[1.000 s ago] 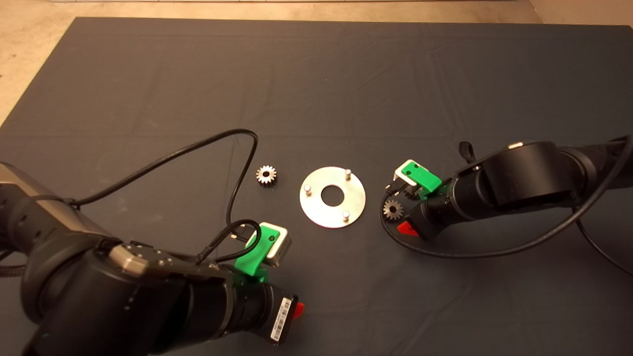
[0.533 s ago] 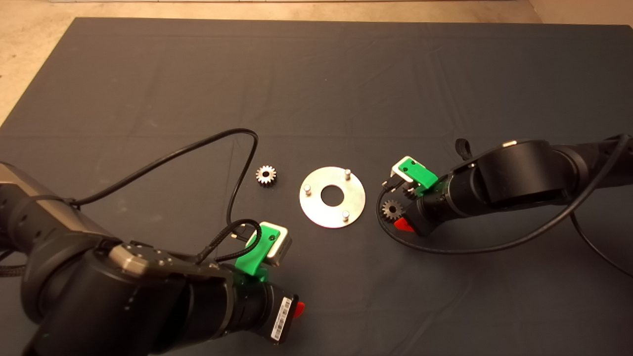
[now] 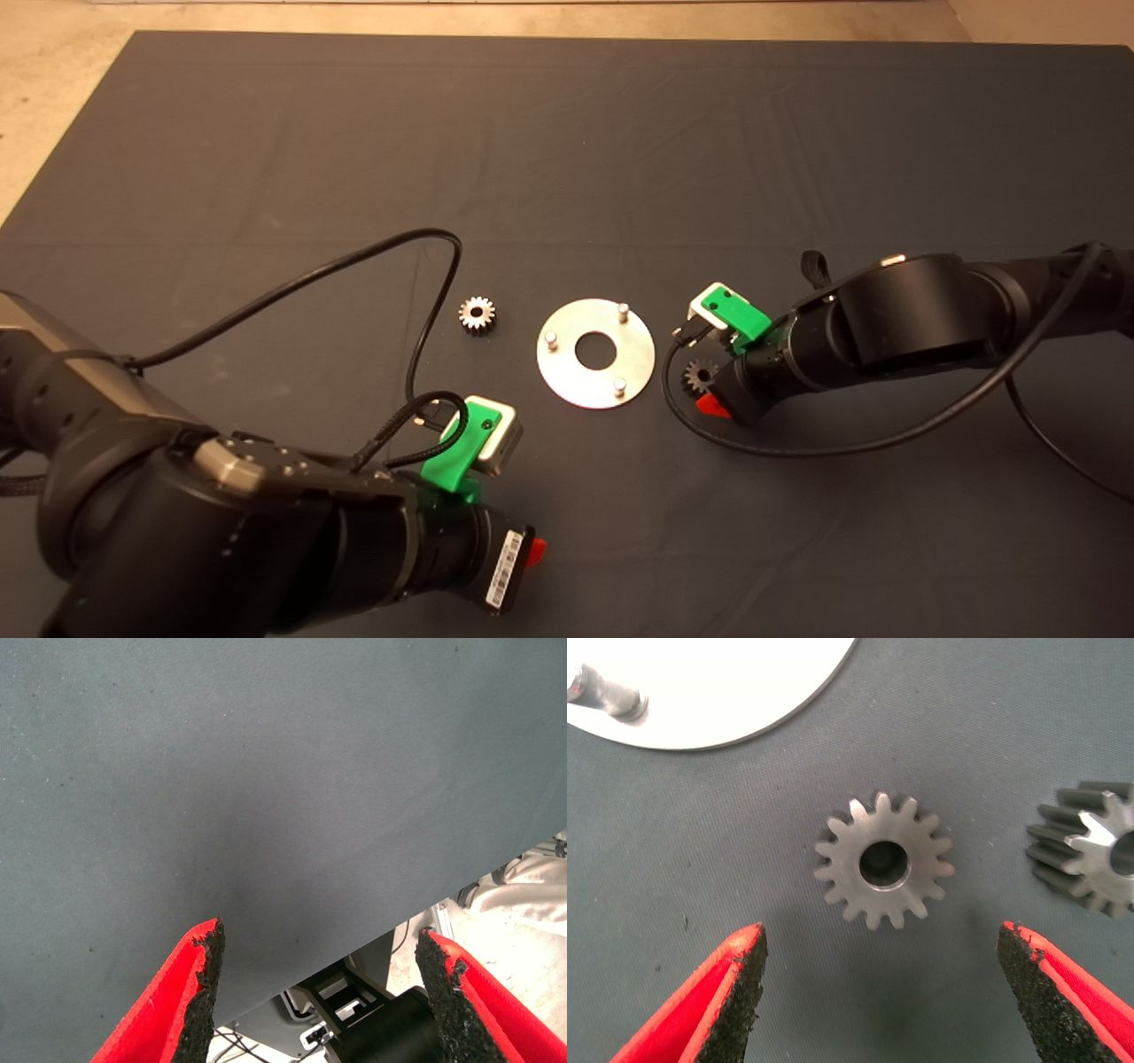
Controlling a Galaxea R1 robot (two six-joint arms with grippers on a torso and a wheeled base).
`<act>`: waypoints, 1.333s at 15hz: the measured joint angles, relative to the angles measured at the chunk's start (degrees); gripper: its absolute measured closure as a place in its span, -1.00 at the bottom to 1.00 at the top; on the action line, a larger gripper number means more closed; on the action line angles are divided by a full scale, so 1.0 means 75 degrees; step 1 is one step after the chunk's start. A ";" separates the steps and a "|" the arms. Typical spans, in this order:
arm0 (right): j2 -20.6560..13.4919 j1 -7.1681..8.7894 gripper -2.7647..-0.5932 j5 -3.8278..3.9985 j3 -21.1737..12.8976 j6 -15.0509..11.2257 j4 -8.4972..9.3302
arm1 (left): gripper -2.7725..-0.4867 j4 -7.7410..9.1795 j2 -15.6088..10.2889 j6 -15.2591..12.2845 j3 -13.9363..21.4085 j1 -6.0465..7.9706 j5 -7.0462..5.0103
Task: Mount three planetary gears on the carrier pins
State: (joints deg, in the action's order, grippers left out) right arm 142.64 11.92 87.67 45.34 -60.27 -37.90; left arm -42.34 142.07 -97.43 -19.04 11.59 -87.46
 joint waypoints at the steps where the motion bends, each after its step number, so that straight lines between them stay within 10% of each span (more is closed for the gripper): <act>1: 0.0043 -0.0003 -0.22 0.0005 0.0058 0.0001 0.0000 | 0.12 -0.0003 -0.0002 0.0000 0.0000 0.0000 -0.0003; 20: 0.0311 -0.0267 0.11 0.0003 0.0610 0.0029 -0.0239 | 0.12 -0.0050 -0.0023 0.0000 0.0000 0.0000 -0.0003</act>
State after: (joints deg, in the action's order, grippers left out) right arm 144.97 9.92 87.70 49.91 -60.05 -39.69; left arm -42.72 141.90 -97.43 -19.04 11.59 -87.48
